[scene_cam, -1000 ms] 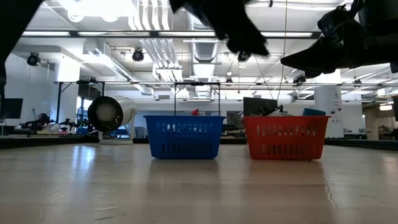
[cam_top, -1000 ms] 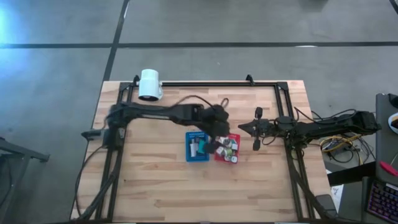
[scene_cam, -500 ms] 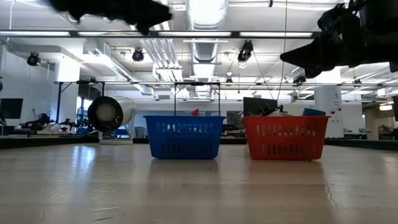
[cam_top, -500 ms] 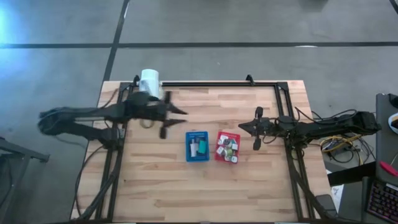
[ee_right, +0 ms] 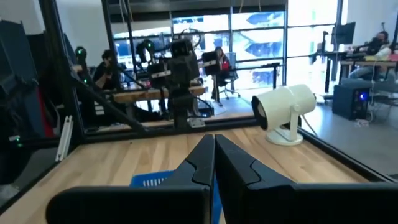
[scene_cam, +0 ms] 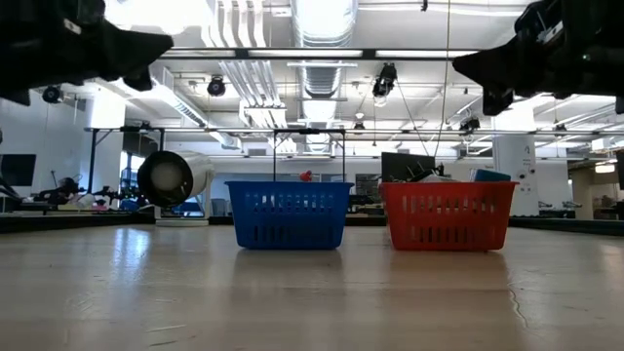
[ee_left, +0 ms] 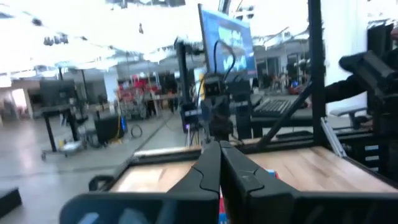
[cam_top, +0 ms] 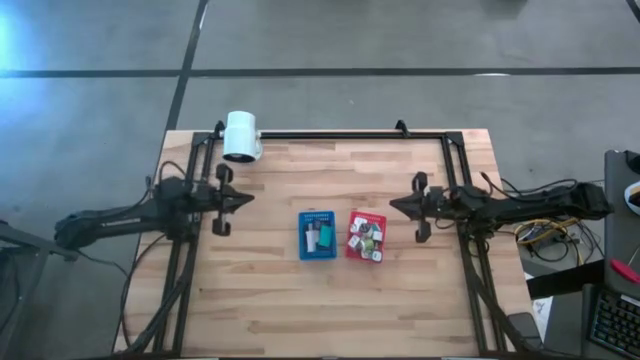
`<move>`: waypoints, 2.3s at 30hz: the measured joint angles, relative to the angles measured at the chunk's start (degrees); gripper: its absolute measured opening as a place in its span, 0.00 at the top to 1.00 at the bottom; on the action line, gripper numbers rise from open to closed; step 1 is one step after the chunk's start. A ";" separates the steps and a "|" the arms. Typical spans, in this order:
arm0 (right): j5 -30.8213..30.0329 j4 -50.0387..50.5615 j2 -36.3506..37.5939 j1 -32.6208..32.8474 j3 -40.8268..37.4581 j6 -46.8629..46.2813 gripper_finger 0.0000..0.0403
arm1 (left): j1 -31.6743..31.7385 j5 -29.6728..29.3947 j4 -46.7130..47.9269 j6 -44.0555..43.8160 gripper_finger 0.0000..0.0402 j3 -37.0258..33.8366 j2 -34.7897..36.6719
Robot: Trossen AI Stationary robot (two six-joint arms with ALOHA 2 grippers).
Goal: Sort adapters and digital timers
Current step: Return to Home Position
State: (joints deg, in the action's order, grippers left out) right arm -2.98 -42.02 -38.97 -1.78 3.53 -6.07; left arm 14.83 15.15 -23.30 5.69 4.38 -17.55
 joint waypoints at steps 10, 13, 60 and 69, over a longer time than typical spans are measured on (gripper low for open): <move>-4.94 2.66 6.77 0.00 -3.01 -2.84 0.98 | 0.00 -3.70 14.26 0.86 0.99 -1.92 13.11; -5.11 4.61 7.71 -0.01 -3.01 -2.79 0.98 | 0.00 -5.91 16.95 1.57 1.00 -2.48 14.84; -7.69 32.79 38.13 -0.02 -2.95 2.28 0.98 | 0.15 -15.24 23.73 1.85 0.97 -3.77 16.58; -7.67 33.30 37.96 -0.02 -2.97 8.44 0.98 | 0.15 -15.60 23.90 0.78 0.97 -3.76 15.81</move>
State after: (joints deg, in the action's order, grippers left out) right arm -10.66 -8.72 -1.02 -1.80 0.56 2.38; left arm 14.98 -0.45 0.59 6.47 0.62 -1.73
